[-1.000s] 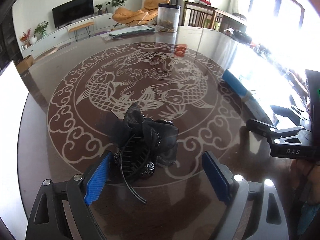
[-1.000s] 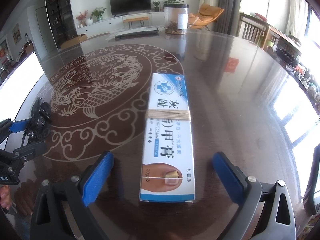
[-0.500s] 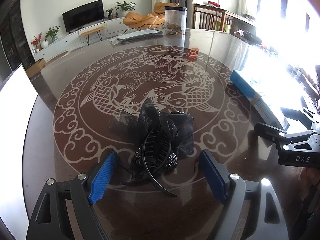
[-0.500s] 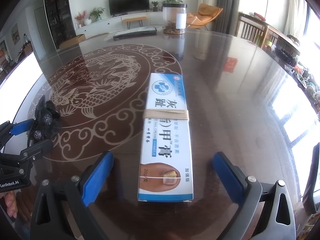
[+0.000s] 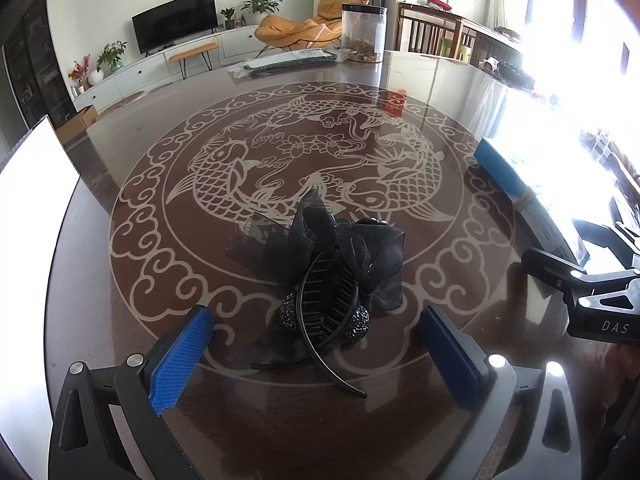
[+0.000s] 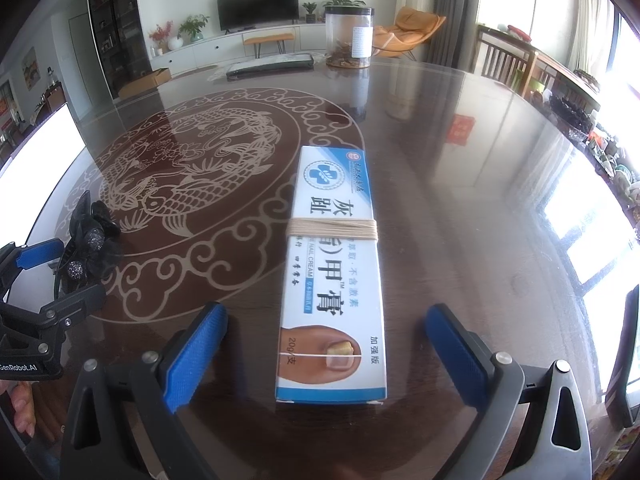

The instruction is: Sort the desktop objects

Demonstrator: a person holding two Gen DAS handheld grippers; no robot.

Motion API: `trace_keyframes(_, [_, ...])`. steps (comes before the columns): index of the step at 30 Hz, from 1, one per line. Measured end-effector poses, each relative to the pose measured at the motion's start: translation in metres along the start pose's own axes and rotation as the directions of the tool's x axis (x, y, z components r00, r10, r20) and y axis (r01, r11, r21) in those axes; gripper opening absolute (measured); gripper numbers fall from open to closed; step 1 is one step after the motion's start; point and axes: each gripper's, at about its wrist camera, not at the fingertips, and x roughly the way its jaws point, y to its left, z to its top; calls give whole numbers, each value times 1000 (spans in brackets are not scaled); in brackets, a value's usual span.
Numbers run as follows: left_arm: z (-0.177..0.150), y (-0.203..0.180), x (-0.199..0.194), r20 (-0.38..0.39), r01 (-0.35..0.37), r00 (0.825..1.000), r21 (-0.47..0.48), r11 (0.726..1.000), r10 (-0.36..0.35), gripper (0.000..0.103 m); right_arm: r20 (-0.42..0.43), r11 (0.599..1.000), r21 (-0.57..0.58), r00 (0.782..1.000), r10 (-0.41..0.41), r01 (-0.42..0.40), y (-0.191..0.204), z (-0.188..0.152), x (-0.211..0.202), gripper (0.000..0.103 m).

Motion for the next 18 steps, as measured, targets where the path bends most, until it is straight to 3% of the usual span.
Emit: trace_keyframes(18, [0,0,0,0,-1,1000,-1,1000,1,103,0,1000,3,1000,-4,4,0,-2,-1,100])
